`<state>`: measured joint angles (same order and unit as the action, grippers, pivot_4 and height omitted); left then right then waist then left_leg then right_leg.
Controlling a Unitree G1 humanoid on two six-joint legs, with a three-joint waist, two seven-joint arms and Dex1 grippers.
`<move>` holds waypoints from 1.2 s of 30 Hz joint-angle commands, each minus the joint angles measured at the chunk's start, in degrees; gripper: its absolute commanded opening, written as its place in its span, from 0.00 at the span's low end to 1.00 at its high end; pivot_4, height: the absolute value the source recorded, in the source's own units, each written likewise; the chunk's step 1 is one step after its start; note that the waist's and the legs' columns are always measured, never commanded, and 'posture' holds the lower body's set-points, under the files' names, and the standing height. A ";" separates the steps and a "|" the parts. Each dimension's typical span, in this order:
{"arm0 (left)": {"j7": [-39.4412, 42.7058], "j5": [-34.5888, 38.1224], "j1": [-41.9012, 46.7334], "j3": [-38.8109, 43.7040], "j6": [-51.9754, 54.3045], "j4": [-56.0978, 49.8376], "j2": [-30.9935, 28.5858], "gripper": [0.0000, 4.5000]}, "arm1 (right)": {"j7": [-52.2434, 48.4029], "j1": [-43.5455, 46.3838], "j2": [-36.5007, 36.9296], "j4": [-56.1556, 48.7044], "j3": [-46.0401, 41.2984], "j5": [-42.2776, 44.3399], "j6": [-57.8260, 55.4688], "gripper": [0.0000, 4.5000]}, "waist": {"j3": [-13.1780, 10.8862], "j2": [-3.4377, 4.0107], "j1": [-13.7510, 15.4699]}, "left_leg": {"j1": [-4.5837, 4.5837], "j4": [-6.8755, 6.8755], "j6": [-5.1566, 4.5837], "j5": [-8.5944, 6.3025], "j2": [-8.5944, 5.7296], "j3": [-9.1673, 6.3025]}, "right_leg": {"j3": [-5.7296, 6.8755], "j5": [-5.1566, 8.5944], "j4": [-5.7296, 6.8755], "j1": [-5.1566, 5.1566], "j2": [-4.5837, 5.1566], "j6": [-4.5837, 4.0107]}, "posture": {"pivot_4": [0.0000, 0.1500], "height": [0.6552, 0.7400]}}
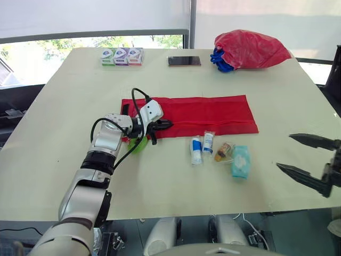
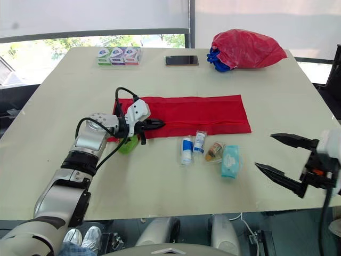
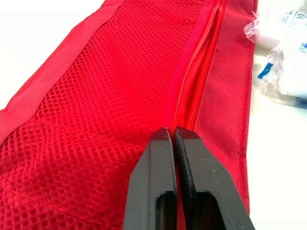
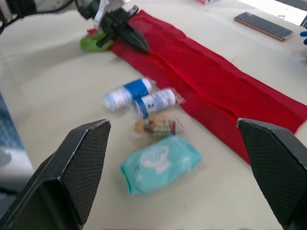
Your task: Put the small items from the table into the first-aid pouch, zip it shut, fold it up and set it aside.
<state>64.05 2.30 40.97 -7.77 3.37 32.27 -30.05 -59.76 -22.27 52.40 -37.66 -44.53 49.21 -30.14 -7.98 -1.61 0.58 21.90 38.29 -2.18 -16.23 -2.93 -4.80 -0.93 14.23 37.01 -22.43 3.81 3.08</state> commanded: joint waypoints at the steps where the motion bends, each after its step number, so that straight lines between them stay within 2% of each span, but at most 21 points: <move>1: 0.50 0.13 1.65 -0.11 -1.12 0.04 -0.11 0.04 | -4.38 0.50 2.20 2.35 -5.31 -0.25 1.44 1.00 | 0.00 0.00 0.08 | 0.01 0.00 0.00 0.00 0.00 -0.01 | 0.00 0.00 0.00 0.00 0.00 0.00 | 1.00 1.00; 6: 0.73 0.08 2.10 -0.20 -1.72 0.99 -0.17 0.04 | -5.69 1.68 3.13 3.61 -6.43 0.22 0.52 1.00 | 0.00 0.00 0.15 | 0.02 0.00 0.01 0.00 0.00 -0.01 | 0.01 0.00 -0.02 0.00 0.03 0.00 | 1.00 1.00; 12: 0.62 -0.09 2.67 -0.55 -2.46 1.95 -0.07 0.04 | 5.73 5.00 0.21 -3.82 3.31 0.73 -2.67 1.00 | 0.00 0.00 0.15 | 0.03 0.00 0.03 0.00 0.00 -0.04 | 0.03 0.00 -0.01 -0.02 0.08 0.00 | 1.00 1.00; 15: 0.38 -0.08 2.69 -0.75 -2.52 1.94 0.11 0.04 | 16.01 8.05 -3.43 -10.53 14.79 1.00 -5.78 1.00 | 0.01 -0.03 0.17 | 0.05 0.00 0.09 0.04 -0.03 -0.04 | 0.03 0.00 -0.01 -0.03 0.15 0.00 | 1.00 1.00; 18: 0.31 -0.14 2.82 -1.04 -2.60 2.13 0.46 0.04 | 25.89 16.64 -8.28 -13.12 28.54 0.19 -9.77 1.00 | 0.00 -0.01 0.06 | 0.07 0.02 0.26 0.14 -0.04 -0.04 | 0.02 0.00 0.00 -0.05 0.18 0.00 | 1.00 1.00; 23: 0.13 -0.62 4.11 -1.50 -3.29 4.19 1.33 0.04 | 34.47 27.65 -13.68 -10.99 46.24 -7.87 -15.72 1.00 | -0.02 -0.02 0.20 | 0.10 0.01 0.27 0.14 -0.07 -0.05 | 0.05 0.00 -0.01 -0.14 0.14 0.00 | 1.00 1.00; 27: -0.36 -1.26 5.18 -1.74 -4.32 6.63 2.32 0.04 | 37.82 34.30 -17.38 -6.96 55.90 -12.70 -19.95 1.00 | -0.02 -0.02 0.18 | 0.14 0.04 0.27 0.15 -0.14 -0.10 | 0.12 0.00 -0.03 -0.16 0.14 0.00 | 1.00 1.00; 31: -0.20 -1.48 5.35 -1.90 -4.53 7.45 3.02 0.04 | 40.86 38.90 -21.23 -2.63 61.19 -14.35 -27.02 1.00 | -0.02 -0.02 -0.12 | 0.14 0.04 0.27 0.15 -0.16 -0.14 | 0.15 0.00 -0.02 -0.16 0.13 0.00 | 1.00 1.00; 36: -0.53 -1.81 5.88 -1.48 -4.41 8.14 3.64 0.04 | 45.54 42.35 -26.65 1.24 61.18 -15.71 -35.35 1.00 | -0.02 -0.02 -0.37 | 0.12 0.04 0.28 0.15 -0.16 -0.13 | 0.12 -0.01 0.05 -0.18 0.12 0.00 | 1.00 1.00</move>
<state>63.68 0.17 45.28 -9.65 -0.43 41.04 -26.57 -15.22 18.71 26.62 -35.70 17.48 33.91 -64.00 -7.99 -1.63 0.21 22.02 38.34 -1.90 -16.08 -3.09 -4.93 -0.80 14.22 37.06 -22.61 3.93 3.08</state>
